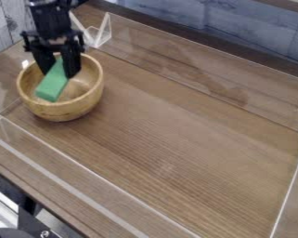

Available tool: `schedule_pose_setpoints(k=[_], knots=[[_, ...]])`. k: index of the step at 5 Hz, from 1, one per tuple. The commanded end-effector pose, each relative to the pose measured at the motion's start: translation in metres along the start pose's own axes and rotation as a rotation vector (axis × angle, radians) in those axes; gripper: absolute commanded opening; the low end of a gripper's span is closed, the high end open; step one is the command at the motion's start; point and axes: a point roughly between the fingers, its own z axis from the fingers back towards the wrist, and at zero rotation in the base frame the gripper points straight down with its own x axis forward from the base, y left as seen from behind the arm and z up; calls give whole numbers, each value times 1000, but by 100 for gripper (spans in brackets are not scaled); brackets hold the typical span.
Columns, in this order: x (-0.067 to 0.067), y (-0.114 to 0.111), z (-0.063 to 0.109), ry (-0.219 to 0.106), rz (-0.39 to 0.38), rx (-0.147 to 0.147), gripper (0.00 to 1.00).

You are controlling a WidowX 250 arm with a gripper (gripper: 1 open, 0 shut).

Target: Move green object from inside the wooden bowl to the table next to it

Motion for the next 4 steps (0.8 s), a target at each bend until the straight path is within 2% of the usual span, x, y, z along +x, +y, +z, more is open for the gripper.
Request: schedule_pose_setpoints(k=[1, 2, 3, 4], knots=[[-3, -8, 37, -98, -8, -1, 0], [-10, -23, 49, -117, -25, -31, 0], [-12, -35, 62, -136, 0, -56, 0], [-15, -50, 68, -146, 18, -73, 0]])
